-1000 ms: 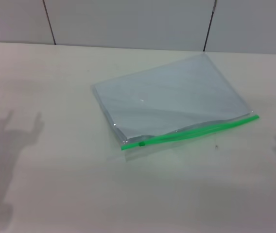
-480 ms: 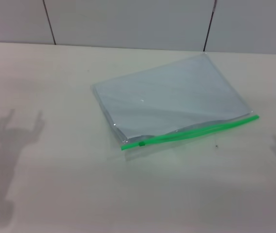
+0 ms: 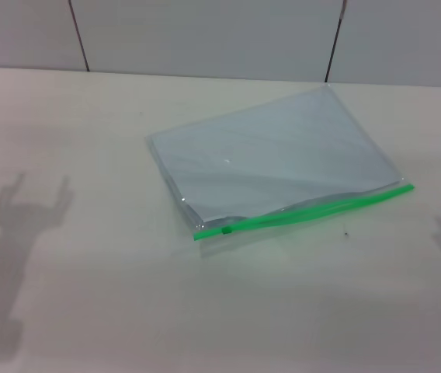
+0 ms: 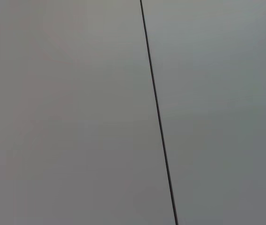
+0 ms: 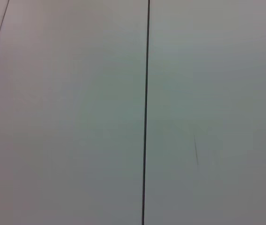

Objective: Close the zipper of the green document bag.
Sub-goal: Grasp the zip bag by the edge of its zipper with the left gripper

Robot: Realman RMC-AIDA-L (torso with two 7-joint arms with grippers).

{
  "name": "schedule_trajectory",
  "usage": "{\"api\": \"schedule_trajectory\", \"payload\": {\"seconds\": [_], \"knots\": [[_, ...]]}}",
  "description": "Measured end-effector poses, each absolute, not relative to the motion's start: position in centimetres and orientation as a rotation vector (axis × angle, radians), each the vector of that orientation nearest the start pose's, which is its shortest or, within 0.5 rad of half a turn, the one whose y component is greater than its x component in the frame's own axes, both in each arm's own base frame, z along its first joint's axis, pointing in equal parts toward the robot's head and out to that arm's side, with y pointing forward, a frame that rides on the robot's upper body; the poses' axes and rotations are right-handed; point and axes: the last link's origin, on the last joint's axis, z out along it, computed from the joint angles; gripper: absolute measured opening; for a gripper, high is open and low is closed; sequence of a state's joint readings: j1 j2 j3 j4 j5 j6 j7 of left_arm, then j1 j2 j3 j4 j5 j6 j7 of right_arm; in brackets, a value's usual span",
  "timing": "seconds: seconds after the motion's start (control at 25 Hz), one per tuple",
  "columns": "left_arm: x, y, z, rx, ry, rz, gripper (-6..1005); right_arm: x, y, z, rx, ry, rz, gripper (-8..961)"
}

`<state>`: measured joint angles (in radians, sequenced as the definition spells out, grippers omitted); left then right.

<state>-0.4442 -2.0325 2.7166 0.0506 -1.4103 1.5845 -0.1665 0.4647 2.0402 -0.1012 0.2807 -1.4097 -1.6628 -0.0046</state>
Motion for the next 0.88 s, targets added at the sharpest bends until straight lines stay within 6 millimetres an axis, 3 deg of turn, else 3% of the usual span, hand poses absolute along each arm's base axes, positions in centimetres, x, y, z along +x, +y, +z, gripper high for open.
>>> {"api": "schedule_trajectory", "payload": {"seconds": [0.2, 0.4, 0.6, 0.88], "knots": [[-32.0, 31.4, 5.6, -1.41, -0.204, -0.863, 739, 27.9, 29.4, -0.5, -1.544, 0.211, 0.969, 906], [-30.5, 32.2, 4.1, -1.572, -0.112, -0.85, 739, 27.8, 29.6, -0.5, -1.544, 0.208, 0.973, 905], [-28.8, 32.2, 1.2, -1.772, 0.076, -0.778, 739, 27.6, 29.9, -0.6, -1.553, 0.209, 0.971, 905], [-27.1, 30.2, -3.0, -2.009, 0.39, -0.698, 739, 27.4, 30.2, -0.8, -1.56, 0.212, 0.971, 905]]}}
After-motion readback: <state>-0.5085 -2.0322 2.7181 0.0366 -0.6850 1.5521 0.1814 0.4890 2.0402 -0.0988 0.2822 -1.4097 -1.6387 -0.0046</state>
